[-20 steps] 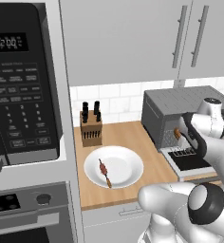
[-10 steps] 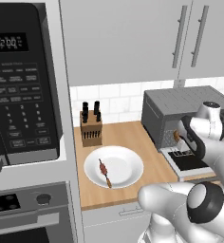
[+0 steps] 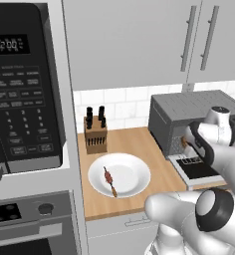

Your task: Pick up the kebab skewer and baguette bread, and place them inside the toaster oven. Close the toaster oven door and start by setting the timer.

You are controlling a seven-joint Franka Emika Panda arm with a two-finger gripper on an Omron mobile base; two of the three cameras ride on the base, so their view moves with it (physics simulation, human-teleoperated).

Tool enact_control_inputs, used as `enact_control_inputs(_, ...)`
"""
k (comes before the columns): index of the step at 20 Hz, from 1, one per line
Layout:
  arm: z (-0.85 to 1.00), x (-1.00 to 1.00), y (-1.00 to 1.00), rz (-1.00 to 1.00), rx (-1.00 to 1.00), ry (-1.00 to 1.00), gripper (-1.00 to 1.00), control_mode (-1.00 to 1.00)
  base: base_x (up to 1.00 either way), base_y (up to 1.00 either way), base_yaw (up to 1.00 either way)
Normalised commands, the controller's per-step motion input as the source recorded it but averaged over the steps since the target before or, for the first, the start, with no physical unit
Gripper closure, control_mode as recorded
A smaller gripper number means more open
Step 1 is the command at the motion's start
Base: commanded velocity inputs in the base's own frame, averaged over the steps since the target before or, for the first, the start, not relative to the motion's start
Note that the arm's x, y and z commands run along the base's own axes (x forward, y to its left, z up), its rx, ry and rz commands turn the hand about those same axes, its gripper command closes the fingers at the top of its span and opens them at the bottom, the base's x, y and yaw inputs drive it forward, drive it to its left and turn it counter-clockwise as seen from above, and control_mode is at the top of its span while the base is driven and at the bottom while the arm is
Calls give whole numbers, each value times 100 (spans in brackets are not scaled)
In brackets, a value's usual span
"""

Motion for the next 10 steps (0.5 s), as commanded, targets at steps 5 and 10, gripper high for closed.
enact_control_inputs(5,0,35,0,0,0,-1,100,-100,0,0,0)
enact_control_inputs(10,-15,4,0,0,0,0,100,-100,0,0,0)
